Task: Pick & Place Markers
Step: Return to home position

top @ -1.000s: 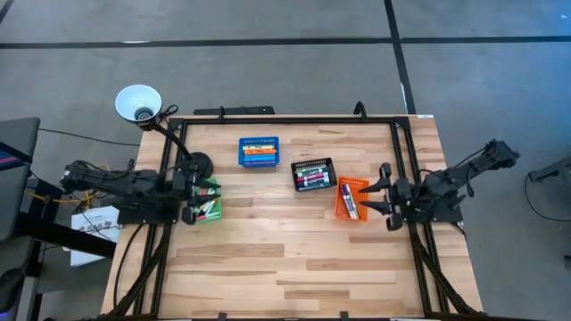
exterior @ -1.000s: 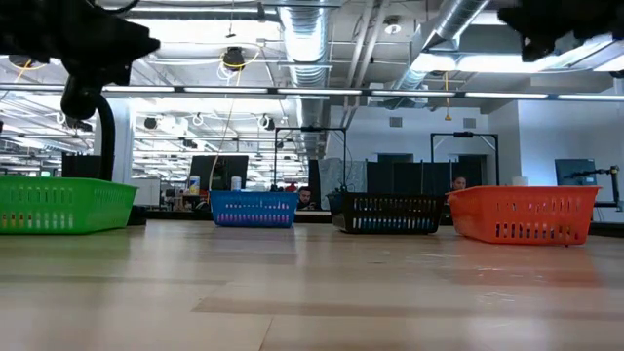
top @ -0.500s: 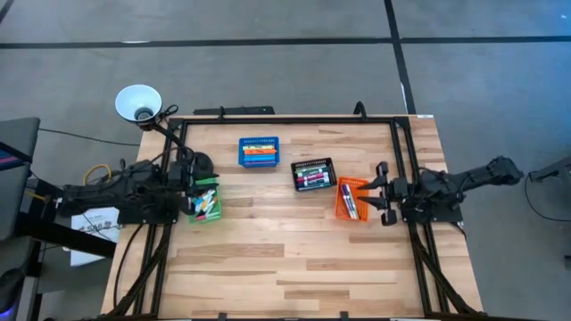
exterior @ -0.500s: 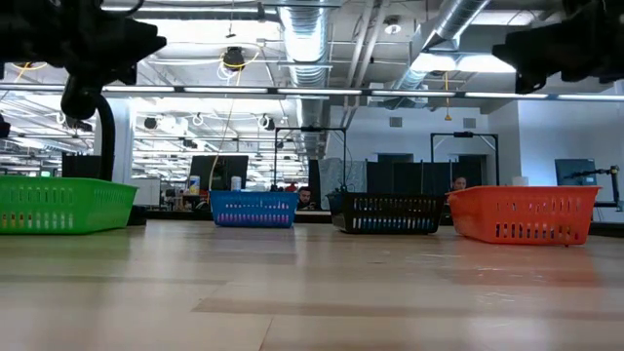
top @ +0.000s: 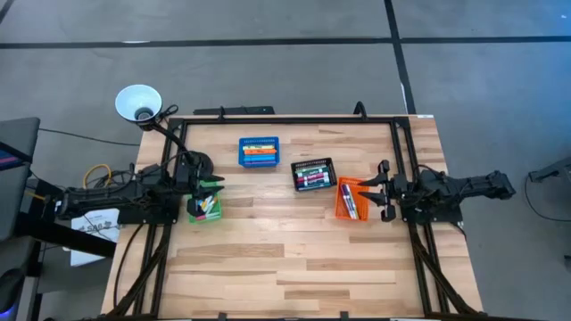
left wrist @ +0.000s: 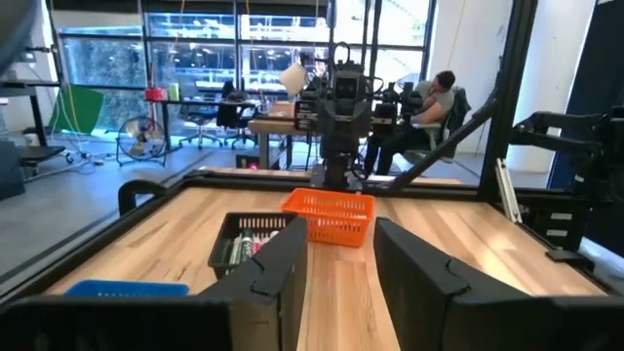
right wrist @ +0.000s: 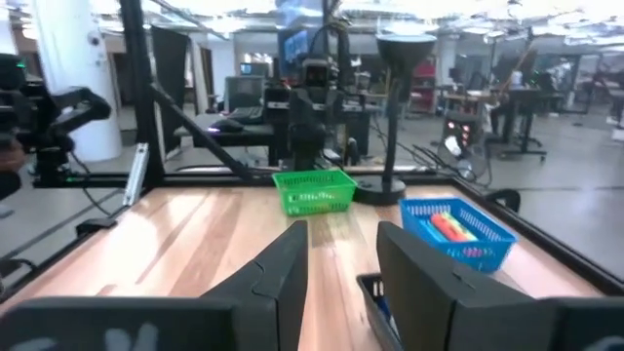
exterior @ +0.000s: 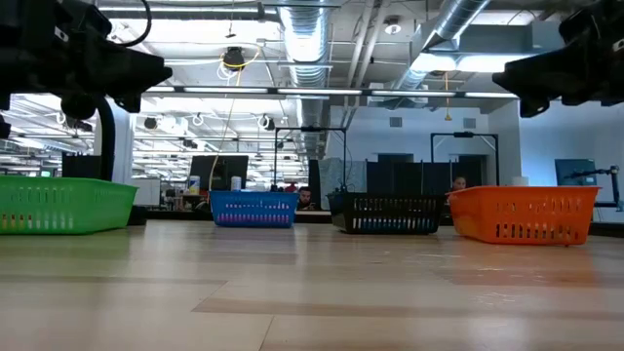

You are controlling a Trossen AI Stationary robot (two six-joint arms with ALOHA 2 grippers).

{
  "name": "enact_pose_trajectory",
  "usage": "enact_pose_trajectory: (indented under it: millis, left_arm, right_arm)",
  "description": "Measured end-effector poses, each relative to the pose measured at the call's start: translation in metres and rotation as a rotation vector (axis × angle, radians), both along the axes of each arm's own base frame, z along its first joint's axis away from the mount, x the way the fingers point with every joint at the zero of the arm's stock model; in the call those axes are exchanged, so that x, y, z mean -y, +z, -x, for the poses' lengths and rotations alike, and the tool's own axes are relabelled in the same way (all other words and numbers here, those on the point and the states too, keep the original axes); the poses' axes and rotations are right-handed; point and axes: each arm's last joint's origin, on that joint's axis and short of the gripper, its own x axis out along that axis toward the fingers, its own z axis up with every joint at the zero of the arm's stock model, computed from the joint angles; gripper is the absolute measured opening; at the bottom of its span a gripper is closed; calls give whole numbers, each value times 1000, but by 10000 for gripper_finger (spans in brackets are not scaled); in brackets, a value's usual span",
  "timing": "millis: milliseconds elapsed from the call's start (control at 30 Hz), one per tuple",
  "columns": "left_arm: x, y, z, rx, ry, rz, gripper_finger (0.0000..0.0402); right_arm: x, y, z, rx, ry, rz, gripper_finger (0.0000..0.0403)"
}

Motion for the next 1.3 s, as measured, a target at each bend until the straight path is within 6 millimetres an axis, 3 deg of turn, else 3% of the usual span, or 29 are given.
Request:
enact_pose_trajectory:
  millis: [533,900,1100,1300]
  left_arm:
    - [0,-14,-9,-151,-44,26,117]
    - [1,-10,-6,-111,-45,68,117]
    - [2,-17,-4,-187,-62,133,117]
    - [1,-11,0,-113,-32,66,117]
  right_arm:
    - [1,-2,-1,-17,-7,28,115]
    - [1,-2,-1,-18,-7,28,115]
    - [1,-2,-1,-18,-7,28,115]
    - [1,-2,-1,-18,-8,28,115]
